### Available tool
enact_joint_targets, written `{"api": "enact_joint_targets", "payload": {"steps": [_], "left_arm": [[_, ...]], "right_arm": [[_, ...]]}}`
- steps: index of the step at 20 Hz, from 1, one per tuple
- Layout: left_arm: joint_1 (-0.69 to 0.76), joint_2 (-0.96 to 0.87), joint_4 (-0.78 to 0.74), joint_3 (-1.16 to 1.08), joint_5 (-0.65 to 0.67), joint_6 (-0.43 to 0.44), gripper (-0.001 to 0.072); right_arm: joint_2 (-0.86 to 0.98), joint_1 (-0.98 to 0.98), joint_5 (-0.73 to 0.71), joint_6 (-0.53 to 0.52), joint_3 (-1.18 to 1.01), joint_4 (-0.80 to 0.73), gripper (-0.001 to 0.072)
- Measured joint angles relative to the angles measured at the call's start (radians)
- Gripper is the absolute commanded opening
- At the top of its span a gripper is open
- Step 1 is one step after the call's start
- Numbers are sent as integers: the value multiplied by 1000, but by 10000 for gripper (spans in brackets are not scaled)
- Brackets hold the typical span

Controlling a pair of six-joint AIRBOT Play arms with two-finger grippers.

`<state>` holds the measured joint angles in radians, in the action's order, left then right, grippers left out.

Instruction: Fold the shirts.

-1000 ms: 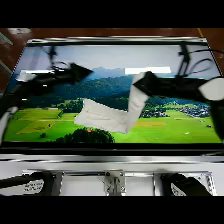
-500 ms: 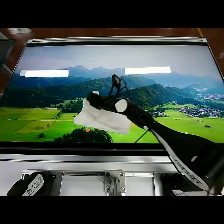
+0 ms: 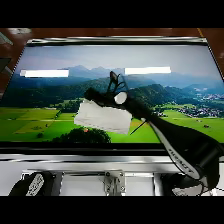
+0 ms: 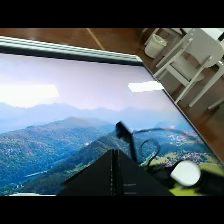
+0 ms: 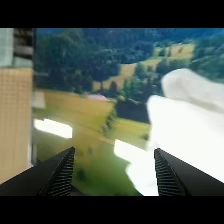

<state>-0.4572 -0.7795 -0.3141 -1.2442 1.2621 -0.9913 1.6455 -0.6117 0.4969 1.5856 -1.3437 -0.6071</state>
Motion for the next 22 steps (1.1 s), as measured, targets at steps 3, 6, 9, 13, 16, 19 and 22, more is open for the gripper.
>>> {"api": "enact_joint_targets", "payload": {"steps": [3, 6, 9, 13, 16, 19, 22], "left_arm": [[-2, 0, -21, 0, -2, -3, 38], [-3, 0, -31, 0, -3, -4, 39], [-3, 0, -35, 0, -4, -4, 39], [-3, 0, -38, 0, -4, -4, 39], [-3, 0, -38, 0, -4, -5, 39], [-3, 0, -38, 0, -4, -5, 39], [-3, 0, -38, 0, -4, -5, 39]], "right_arm": [[-84, 175, 341, 22, -5, -244, 634], [-130, 323, 690, 93, 13, -507, 634], [-148, 401, 811, 130, 85, -573, 634], [-130, 395, 705, 147, 191, -514, 634], [-87, 364, 654, 130, 220, -470, 634], [-46, 336, 624, 108, 232, -420, 634], [-5, 314, 597, 75, 236, -356, 602]]}}
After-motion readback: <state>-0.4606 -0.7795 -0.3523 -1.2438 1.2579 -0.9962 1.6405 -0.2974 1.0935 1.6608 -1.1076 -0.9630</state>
